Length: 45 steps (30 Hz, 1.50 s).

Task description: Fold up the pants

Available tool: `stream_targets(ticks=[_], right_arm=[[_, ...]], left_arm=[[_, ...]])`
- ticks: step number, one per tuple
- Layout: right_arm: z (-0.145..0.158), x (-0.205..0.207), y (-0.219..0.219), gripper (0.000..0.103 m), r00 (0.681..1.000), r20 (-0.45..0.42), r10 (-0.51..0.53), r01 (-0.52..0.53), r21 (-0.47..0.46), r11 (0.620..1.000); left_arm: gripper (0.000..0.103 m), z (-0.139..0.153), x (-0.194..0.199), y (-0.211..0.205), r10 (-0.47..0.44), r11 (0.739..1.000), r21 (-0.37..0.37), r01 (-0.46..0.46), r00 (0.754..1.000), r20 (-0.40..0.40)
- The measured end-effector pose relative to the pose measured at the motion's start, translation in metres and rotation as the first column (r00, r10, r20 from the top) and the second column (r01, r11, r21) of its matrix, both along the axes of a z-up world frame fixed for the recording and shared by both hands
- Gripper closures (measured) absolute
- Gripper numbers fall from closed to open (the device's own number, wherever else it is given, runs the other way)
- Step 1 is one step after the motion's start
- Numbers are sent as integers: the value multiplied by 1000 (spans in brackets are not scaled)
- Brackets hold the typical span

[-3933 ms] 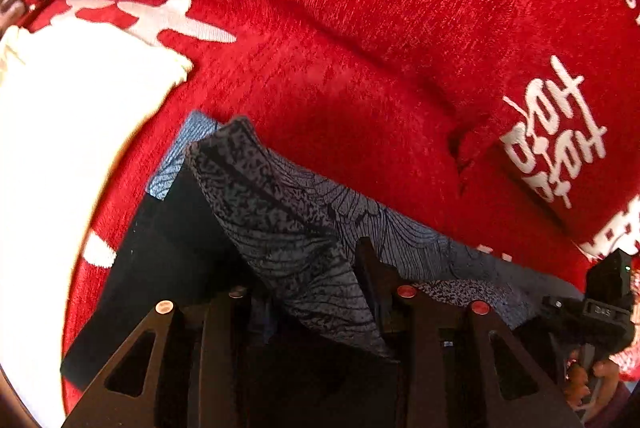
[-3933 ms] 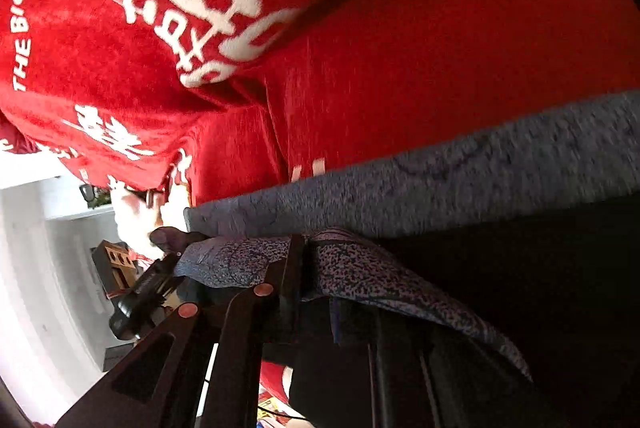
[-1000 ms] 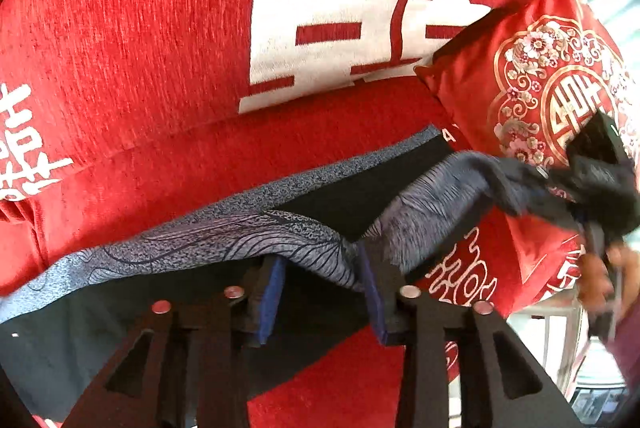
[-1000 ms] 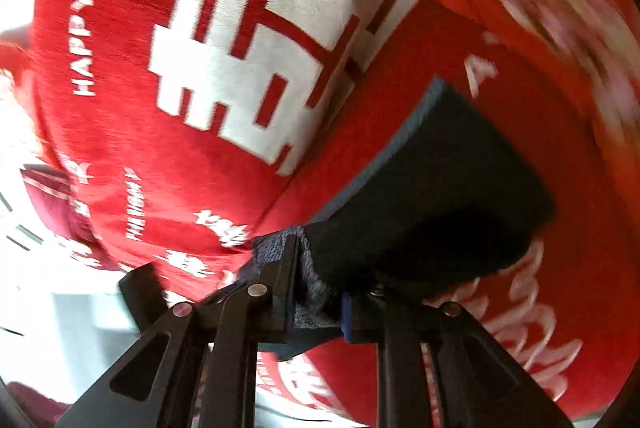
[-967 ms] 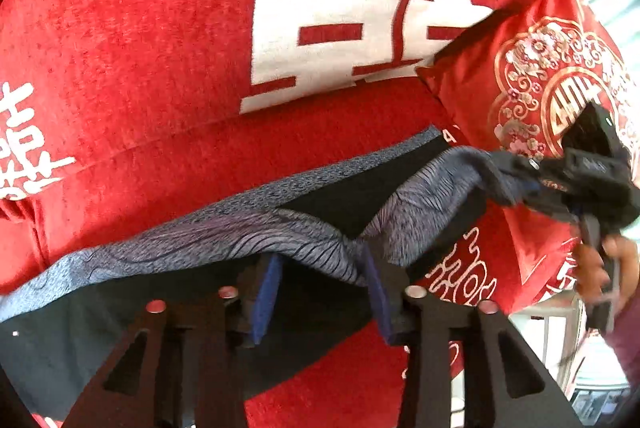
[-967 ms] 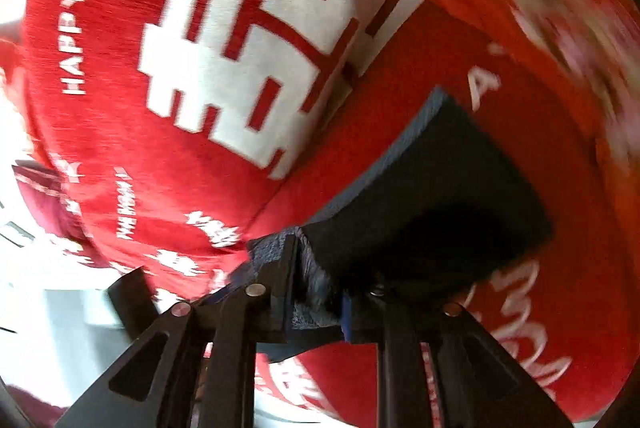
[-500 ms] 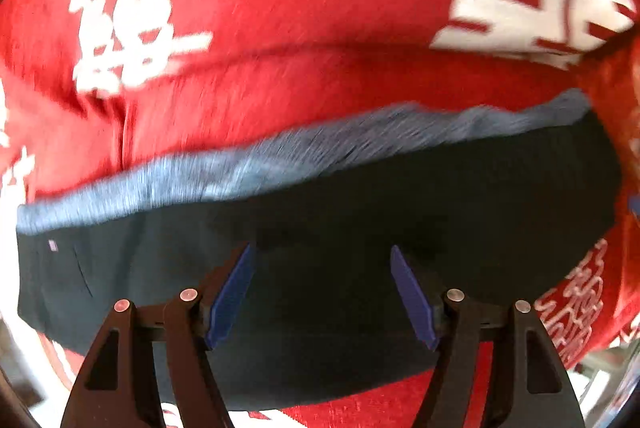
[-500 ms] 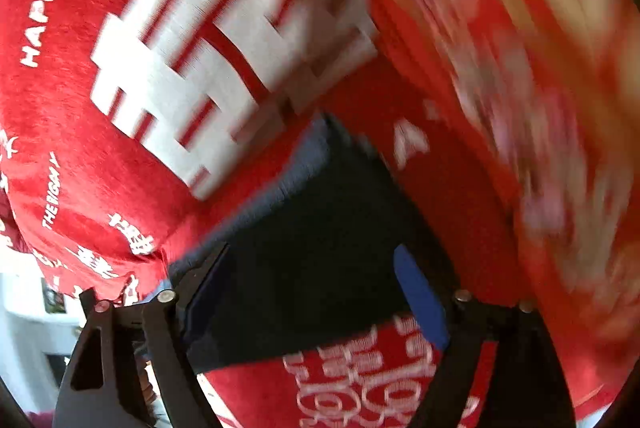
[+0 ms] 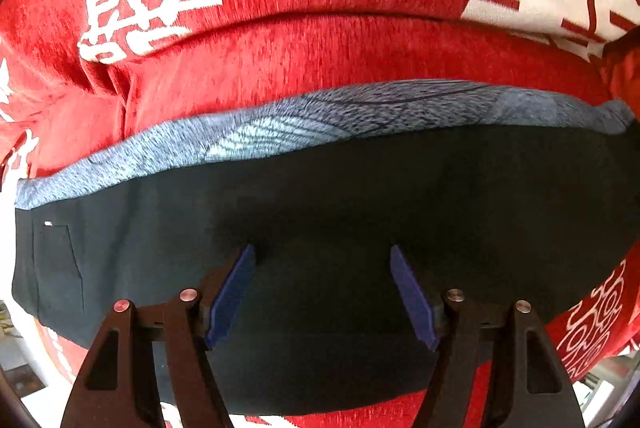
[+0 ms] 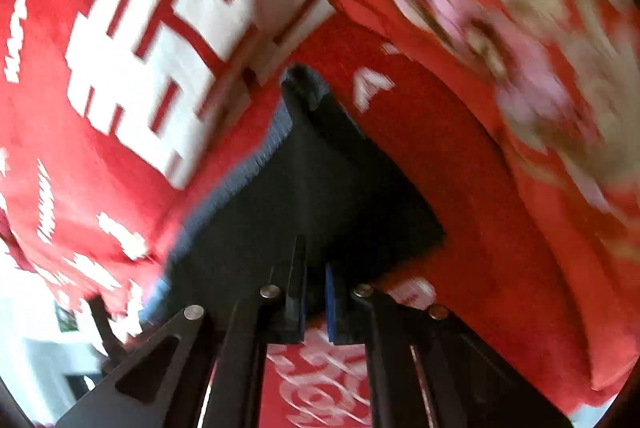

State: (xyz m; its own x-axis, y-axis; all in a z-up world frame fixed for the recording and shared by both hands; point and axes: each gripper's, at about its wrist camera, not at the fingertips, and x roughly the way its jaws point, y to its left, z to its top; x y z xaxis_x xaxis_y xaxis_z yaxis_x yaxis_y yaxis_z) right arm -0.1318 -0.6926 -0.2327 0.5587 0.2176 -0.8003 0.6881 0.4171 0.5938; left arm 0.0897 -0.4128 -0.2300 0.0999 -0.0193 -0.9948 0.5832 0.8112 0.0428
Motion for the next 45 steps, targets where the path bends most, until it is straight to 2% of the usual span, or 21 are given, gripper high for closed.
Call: stream_targets(ticks=[1,4,5,6,7,10,13,15,17,19,20,21,25,28,30,33,35,39,42,45], right_arm=[[-14,-5,2,94,998,-60,9,-9,3,1000],[-24,-13,-2,93,1000,-12,-18,18,42,999],[-18,-14,-3,86,1000,-24,-14,15,30,999],[-11,-15,-2,75,998,-60,-10,10,-2,1000],[-1,-14,1,72,994,-106,-2,-3,-47,999],[34,-11,7,72,998,-54,33,-41,-164,986],[54,20,4,72,993,-13,114,-114,-246,963],[48,52,-1,72,988,-12,155,-153,-247,957],[28,88,-4,72,979,-30,200,-202,-236,951],[6,102,-9,72,965,-133,224,-252,-259,932],[-2,102,-14,80,962,-157,225,-261,-271,926],[-3,94,-21,84,970,-127,208,-236,-276,932],[6,67,-36,86,993,-104,60,-85,-257,963],[11,56,-31,77,994,-102,37,-59,-218,974],[13,49,-21,61,997,-70,31,-42,-157,987],[12,44,14,58,998,10,55,-55,-8,998],[11,48,50,57,994,56,91,-95,83,992],[6,70,129,56,972,144,187,-214,210,954],[-1,96,201,56,944,194,268,-315,281,906],[-15,117,269,56,918,225,327,-387,329,861]], left_arm=[[11,-3,2,3,10,1000,8,-10,1000,18],[10,-4,8,8,38,999,9,-38,999,-5],[10,-1,9,8,34,999,19,-34,999,-1],[10,3,10,7,25,1000,19,-25,1000,10],[10,11,10,4,13,1000,9,-13,1000,24],[10,28,13,-10,-15,999,-39,17,998,63],[10,32,17,-41,-46,996,-70,52,995,88],[10,25,19,-65,-64,995,-76,71,993,101],[10,14,22,-81,-74,995,-64,81,992,104],[9,-4,18,-84,-80,996,-30,84,992,98],[6,-8,19,-80,-68,996,-47,73,992,102],[0,-7,21,-74,-57,996,-63,64,993,106],[0,-4,31,-50,-36,996,-81,42,997,66],[0,6,35,-31,-35,999,-18,37,995,97],[0,19,34,-8,-24,999,-23,26,994,109],[0,32,36,34,0,1000,-8,1,993,115],[0,35,40,62,23,1000,5,-23,993,117],[0,38,55,131,84,995,36,-90,988,131],[0,35,75,177,121,990,53,-129,983,140],[0,34,97,224,135,986,74,-151,973,190]])
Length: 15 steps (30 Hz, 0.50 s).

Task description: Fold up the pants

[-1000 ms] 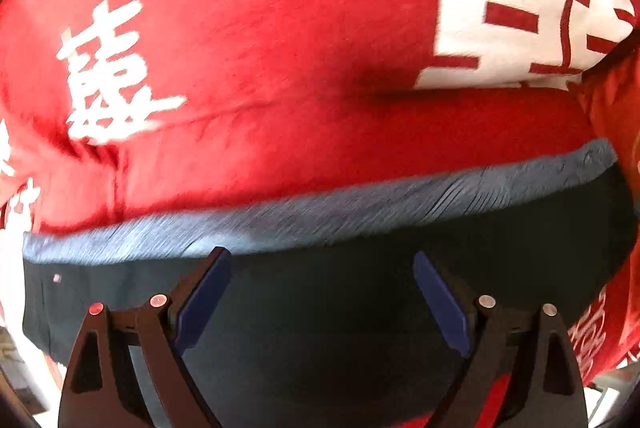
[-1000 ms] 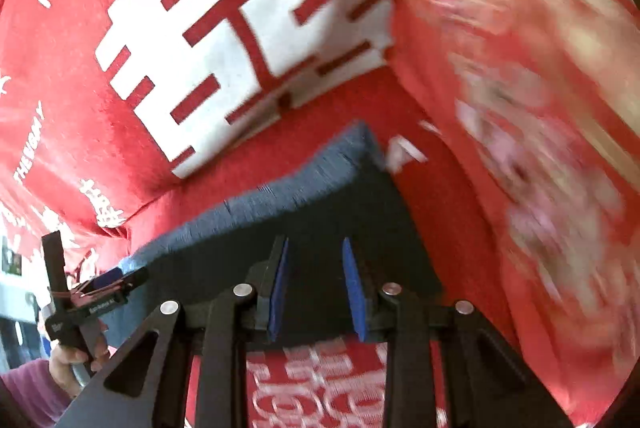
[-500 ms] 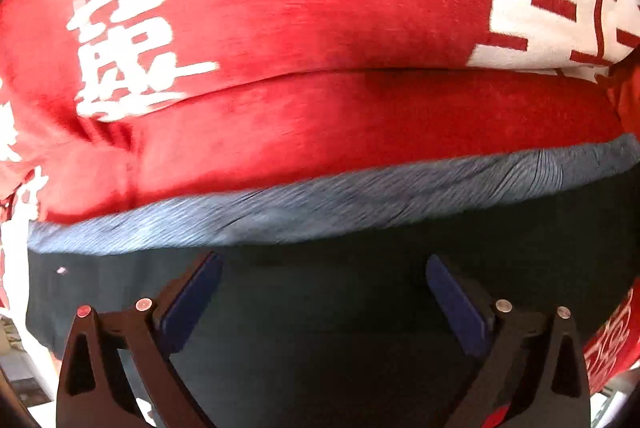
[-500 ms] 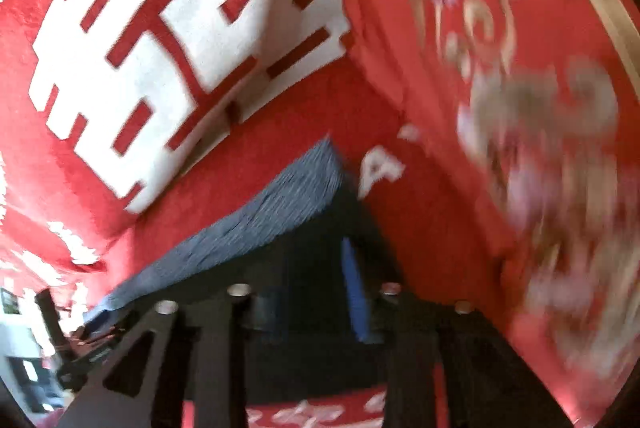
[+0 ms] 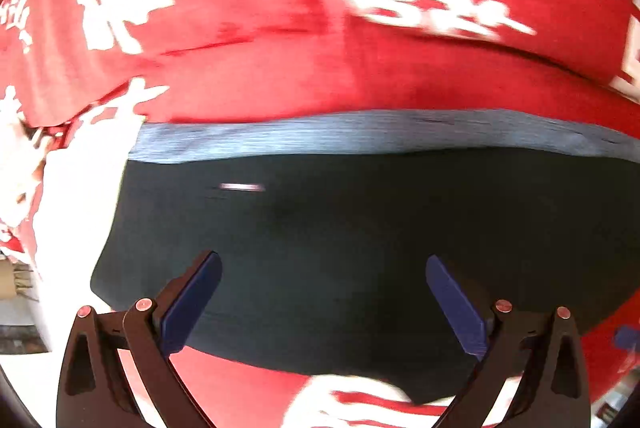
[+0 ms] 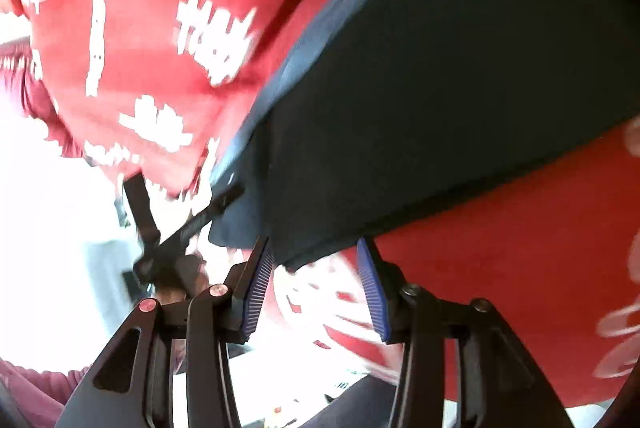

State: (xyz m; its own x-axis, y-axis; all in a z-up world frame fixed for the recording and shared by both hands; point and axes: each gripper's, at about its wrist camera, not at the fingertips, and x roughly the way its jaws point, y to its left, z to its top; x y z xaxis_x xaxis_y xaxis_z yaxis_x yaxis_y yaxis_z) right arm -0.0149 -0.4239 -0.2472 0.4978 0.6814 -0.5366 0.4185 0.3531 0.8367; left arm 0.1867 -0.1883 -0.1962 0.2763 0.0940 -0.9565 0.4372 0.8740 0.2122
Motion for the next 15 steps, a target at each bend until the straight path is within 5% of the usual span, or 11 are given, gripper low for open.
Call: stream_targets(ticks=[5,7,15], right_arm=[[-21,34,78,56,999,4,53,-53,54,997],[-31,38,92,56,999,-17,45,-44,64,997],[-36,46,105,56,1000,27,-10,9,47,999]], left_arm=[[0,-31,36,75,58,998,37,-58,998,9],[0,-50,47,100,74,996,-45,-75,997,-37],[0,-55,51,109,0,990,-143,-3,1000,-25]])
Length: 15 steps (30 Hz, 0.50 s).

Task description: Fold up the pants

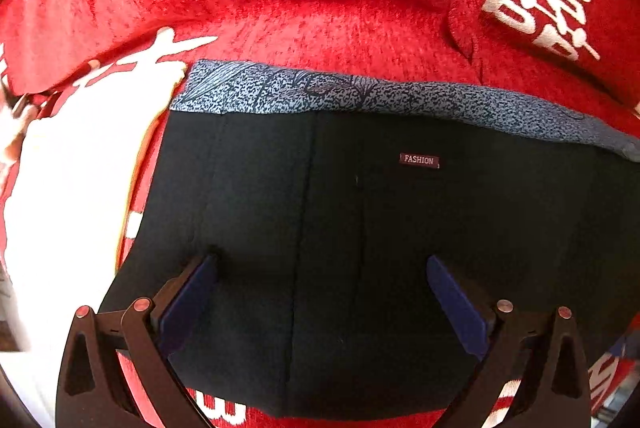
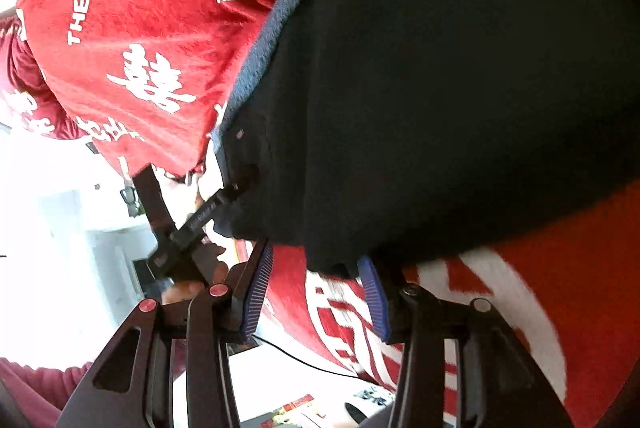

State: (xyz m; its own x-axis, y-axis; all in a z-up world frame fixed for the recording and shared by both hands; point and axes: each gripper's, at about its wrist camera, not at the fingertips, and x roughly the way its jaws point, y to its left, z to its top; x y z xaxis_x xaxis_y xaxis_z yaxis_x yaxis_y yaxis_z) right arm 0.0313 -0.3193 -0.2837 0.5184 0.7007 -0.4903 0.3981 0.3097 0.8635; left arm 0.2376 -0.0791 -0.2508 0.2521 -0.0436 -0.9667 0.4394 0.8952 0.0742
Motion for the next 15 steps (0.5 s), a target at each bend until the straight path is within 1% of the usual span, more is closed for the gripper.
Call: stream_targets(ticks=[1,2,3,4,6,8,10,11,13,15], right_arm=[[1,3,-3,56,1000,-3,-8,8,3,1000],[1,12,-3,61,1000,-11,-6,6,2,1000],[5,22,-1,88,1000,-22,6,-6,-35,999],[12,25,-1,93,999,-31,25,-28,-92,995],[28,19,3,93,999,-3,52,-52,-164,985],[29,7,9,94,998,-29,64,-69,-215,974],[17,-3,11,95,995,-82,59,-76,-227,971],[12,-8,11,96,995,-86,52,-69,-210,975],[13,-14,8,96,995,-81,50,-66,-204,977],[20,-15,10,96,990,-96,98,-118,-231,966]], left_arm=[[0,0,3,0,-6,1000,-2,6,1000,-3],[0,2,0,-1,-11,1000,-5,11,1000,-8],[0,2,0,0,-20,1000,-10,20,1000,-17],[0,5,0,0,-29,1000,-12,29,999,-21],[0,4,0,2,-56,998,-16,56,998,-22],[0,3,-2,4,-75,997,-18,74,997,-9],[0,2,-3,3,-78,997,-13,78,997,4],[0,2,-3,2,-76,997,-11,76,997,5],[0,4,-3,0,-67,998,7,67,998,-1],[0,8,-6,-5,-46,998,40,47,999,-20]])
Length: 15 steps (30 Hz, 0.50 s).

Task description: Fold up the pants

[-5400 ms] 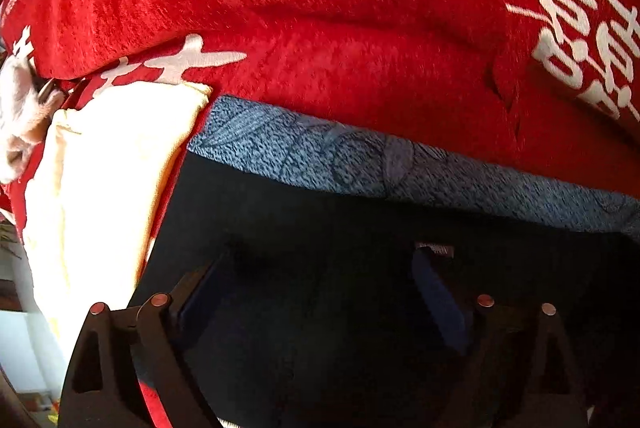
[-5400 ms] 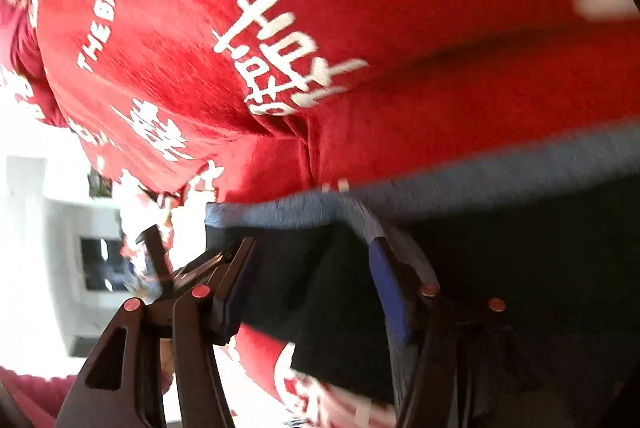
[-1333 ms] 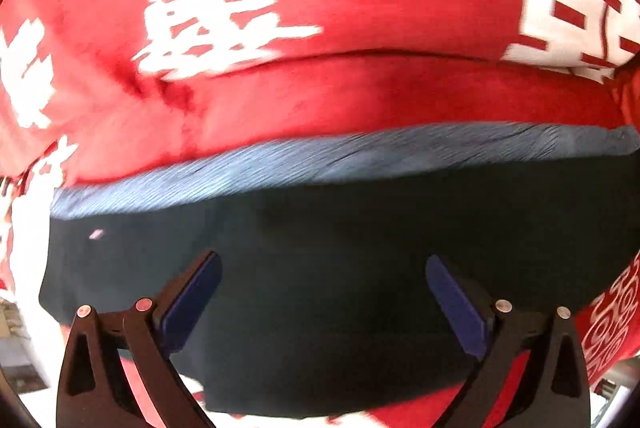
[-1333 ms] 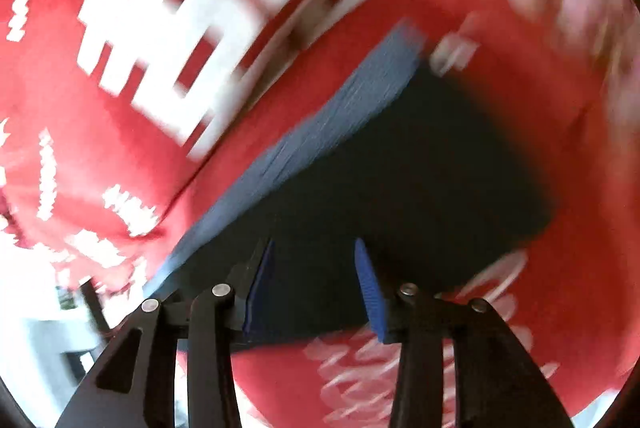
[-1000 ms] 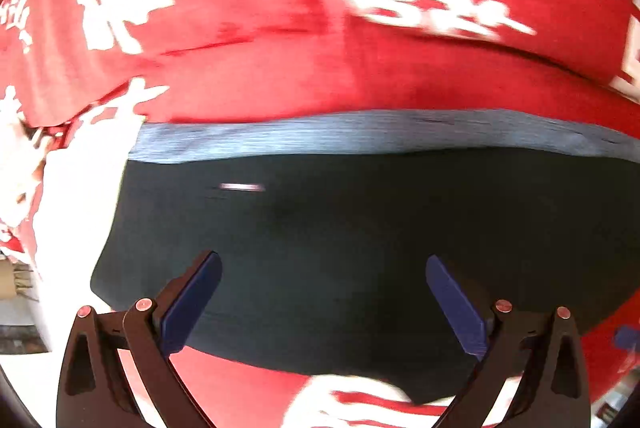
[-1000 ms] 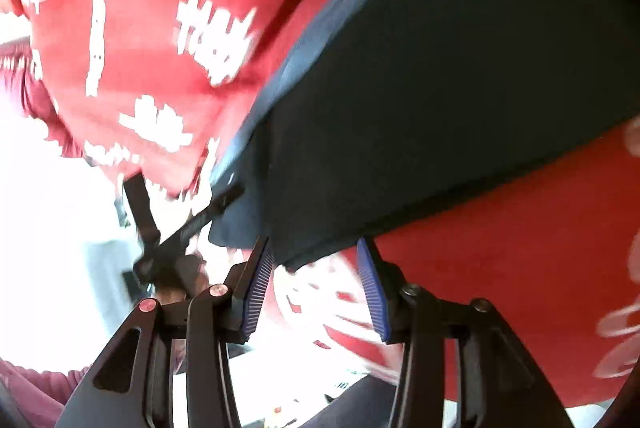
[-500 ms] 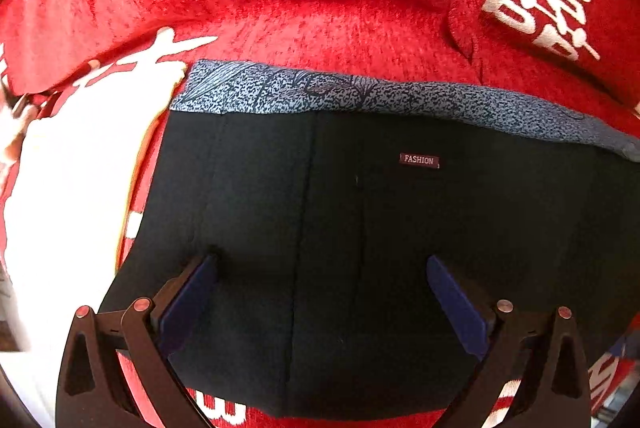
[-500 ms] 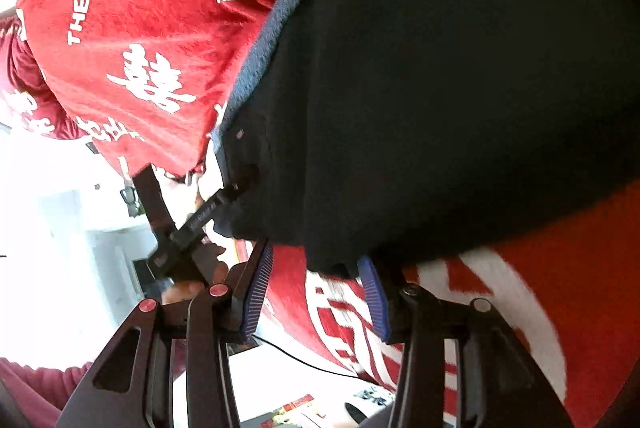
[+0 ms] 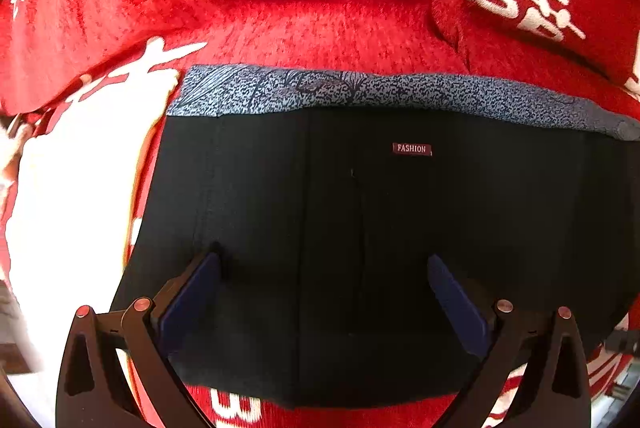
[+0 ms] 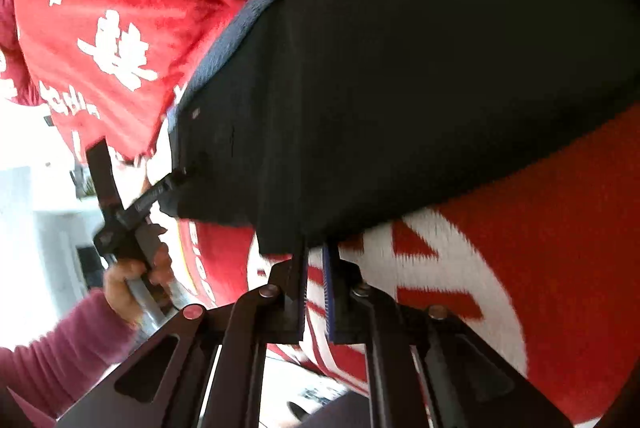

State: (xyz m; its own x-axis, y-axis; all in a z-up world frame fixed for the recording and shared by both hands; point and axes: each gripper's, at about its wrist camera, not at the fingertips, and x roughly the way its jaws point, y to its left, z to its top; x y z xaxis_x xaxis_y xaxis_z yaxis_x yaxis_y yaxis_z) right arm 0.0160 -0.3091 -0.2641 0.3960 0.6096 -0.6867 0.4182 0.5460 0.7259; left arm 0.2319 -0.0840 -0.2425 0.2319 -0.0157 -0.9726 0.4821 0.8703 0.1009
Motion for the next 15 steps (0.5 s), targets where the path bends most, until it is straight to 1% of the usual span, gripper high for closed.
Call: stream_targets(ticks=[1,2,4,5,6,8,10,11,13,14,15], right_arm=[[5,-3,-1,95,1000,-7,26,-26,-9,1000],[11,-9,-6,94,999,-4,40,-40,-20,999],[24,-18,-18,90,999,-1,55,-54,-70,996],[31,-22,-26,82,999,1,53,-53,-113,992],[38,-24,-37,79,999,8,43,-41,-156,987],[49,-21,-58,79,999,30,16,-9,-224,975],[54,-12,-77,79,999,40,-4,16,-292,956],[54,-8,-88,79,999,35,-14,24,-325,945],[50,-2,-105,79,999,20,-27,32,-378,925],[43,-2,-110,79,1000,-10,-24,18,-415,910],[37,-1,-110,79,999,-33,-16,1,-427,904]], left_arm=[[0,4,-3,-4,11,1000,17,-10,1000,-12],[0,8,-6,-8,11,1000,18,-11,1000,-21],[0,22,-20,-22,-13,1000,-20,13,1000,-16],[0,29,-29,-33,-36,999,-41,35,999,-9],[0,34,-37,-43,-55,997,-58,54,999,-4],[0,37,-54,-72,-94,990,-103,93,996,-2],[0,32,-67,-100,-123,985,-128,119,992,-20],[0,27,-73,-112,-131,984,-127,127,991,-28],[0,9,-87,-134,-154,984,-103,147,986,-63],[0,-5,-96,-140,-174,983,-71,169,981,-81],[0,-8,-103,-137,-164,984,-84,160,986,-41]])
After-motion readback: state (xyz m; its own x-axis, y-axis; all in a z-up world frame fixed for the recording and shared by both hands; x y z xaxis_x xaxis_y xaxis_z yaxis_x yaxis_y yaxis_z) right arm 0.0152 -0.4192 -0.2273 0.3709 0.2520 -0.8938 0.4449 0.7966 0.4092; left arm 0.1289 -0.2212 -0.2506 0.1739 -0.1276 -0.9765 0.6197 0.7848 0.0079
